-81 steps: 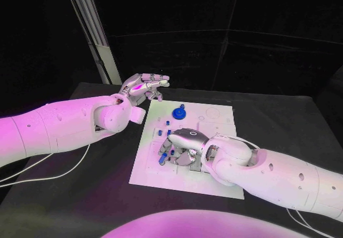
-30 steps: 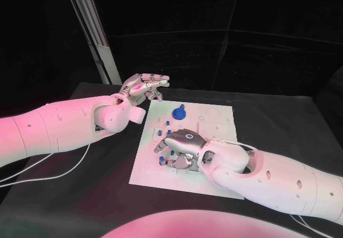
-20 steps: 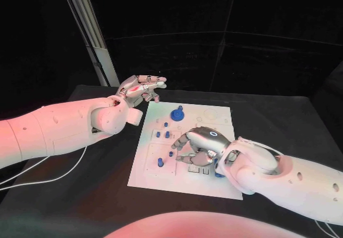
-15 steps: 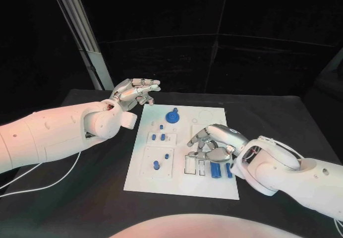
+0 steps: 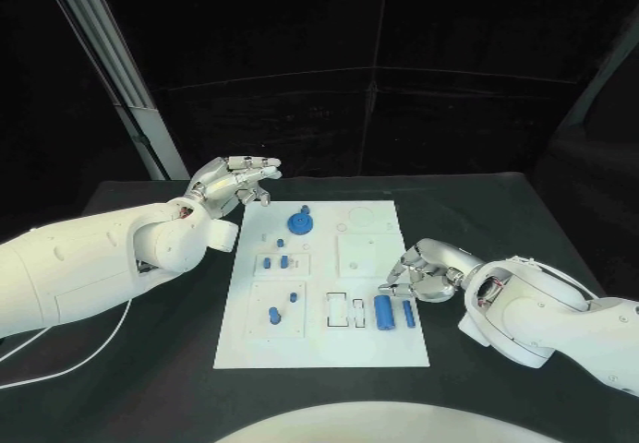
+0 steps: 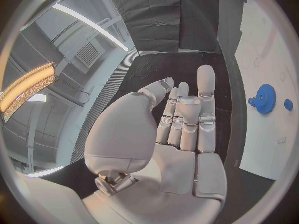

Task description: Assemble the parts on the task board

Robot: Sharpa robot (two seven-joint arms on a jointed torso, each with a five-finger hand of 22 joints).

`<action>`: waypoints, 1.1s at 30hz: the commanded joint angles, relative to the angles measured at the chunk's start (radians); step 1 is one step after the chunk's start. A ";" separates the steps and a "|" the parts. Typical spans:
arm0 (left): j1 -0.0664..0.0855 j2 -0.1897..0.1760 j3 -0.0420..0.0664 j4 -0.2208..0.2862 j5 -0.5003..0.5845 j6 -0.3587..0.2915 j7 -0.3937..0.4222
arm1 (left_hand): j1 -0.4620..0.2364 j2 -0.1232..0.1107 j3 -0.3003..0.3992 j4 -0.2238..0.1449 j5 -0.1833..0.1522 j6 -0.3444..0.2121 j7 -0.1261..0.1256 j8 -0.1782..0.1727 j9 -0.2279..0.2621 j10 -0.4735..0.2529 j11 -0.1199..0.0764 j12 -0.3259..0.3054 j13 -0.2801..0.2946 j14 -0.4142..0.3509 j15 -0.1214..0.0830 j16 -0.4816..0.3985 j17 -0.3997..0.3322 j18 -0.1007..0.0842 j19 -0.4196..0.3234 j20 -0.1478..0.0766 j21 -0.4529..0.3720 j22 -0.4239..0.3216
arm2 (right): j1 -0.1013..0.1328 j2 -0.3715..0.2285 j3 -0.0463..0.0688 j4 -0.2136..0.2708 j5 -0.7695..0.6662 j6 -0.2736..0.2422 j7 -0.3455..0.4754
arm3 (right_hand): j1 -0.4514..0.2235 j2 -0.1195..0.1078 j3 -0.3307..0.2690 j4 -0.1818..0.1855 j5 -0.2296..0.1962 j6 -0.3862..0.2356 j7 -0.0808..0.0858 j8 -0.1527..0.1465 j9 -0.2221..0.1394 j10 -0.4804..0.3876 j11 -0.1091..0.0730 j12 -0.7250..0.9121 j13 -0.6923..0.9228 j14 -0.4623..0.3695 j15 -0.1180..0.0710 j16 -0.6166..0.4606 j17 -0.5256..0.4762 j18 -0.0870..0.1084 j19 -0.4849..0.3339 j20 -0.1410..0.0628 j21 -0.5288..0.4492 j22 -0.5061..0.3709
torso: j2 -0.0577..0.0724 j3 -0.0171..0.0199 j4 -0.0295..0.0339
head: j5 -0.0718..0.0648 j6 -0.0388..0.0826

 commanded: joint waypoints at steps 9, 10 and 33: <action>0.001 -0.006 0.000 0.004 0.002 0.012 0.005 | 0.001 0.010 -0.006 0.000 0.003 -0.003 0.002 0.004 -0.001 -0.008 0.001 0.003 0.001 -0.009 -0.001 -0.004 -0.001 0.006 0.000 0.000 -0.003 -0.002 | -0.018 0.021 0.000 0.016 -0.121 0.086 -0.196 | -0.030 0.017 -0.082 0.003 -0.013 -0.026 -0.004 0.055 0.019 0.011 -0.003 0.064 0.099 0.040 -0.001 0.017 0.025 -0.011 0.016 0.000 0.014 0.054 | 0.000 -0.0010 0.0019 | -0.008 -0.006; 0.001 -0.006 0.000 0.004 0.002 0.012 0.005 | 0.001 0.010 -0.006 0.000 0.003 -0.003 0.002 0.004 -0.001 -0.008 0.001 0.003 0.001 -0.009 -0.001 -0.004 -0.001 0.006 0.000 0.000 -0.003 -0.002 | -0.019 0.024 0.000 0.016 -0.130 0.091 -0.199 | -0.032 0.017 -0.087 0.003 -0.014 -0.027 -0.004 0.059 0.020 0.012 -0.004 0.068 0.105 0.040 -0.001 0.018 0.028 -0.012 0.017 0.000 0.015 0.056 | 0.000 -0.0009 0.0009 | -0.008 -0.007; 0.001 -0.007 -0.001 0.004 0.002 0.015 0.002 | 0.000 0.013 -0.011 -0.001 0.003 -0.004 0.002 0.006 -0.001 -0.011 0.002 0.009 0.001 -0.012 0.000 -0.004 -0.006 0.007 0.001 0.000 -0.007 -0.005 | -0.045 0.093 0.000 -0.001 -0.301 0.200 -0.271 | -0.002 0.018 -0.124 -0.001 0.015 -0.035 -0.011 0.109 0.047 0.018 -0.009 0.081 0.147 0.043 -0.005 0.033 0.057 -0.014 0.022 -0.003 0.021 0.068 | 0.000 -0.0010 0.0012 | -0.002 -0.020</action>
